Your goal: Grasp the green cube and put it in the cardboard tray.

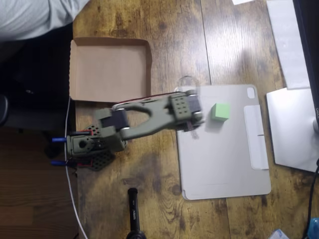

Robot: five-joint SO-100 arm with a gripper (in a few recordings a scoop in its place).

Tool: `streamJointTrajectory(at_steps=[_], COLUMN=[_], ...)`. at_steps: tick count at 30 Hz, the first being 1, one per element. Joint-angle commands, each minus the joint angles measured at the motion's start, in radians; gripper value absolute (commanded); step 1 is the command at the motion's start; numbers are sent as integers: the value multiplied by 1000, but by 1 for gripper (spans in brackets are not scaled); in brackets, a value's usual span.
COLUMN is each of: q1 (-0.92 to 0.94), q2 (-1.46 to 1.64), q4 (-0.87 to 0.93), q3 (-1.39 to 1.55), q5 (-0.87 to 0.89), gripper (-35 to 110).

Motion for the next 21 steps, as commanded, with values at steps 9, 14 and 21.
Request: streamJointTrajectory(at_steps=[9, 14, 21], q1=[-37, -132, -178], q2=[-270, -368, -469], q4=[179, 172, 107], q3=[-690, -693, -793], q5=[-12, -2, 20], gripper=[0, 0, 0])
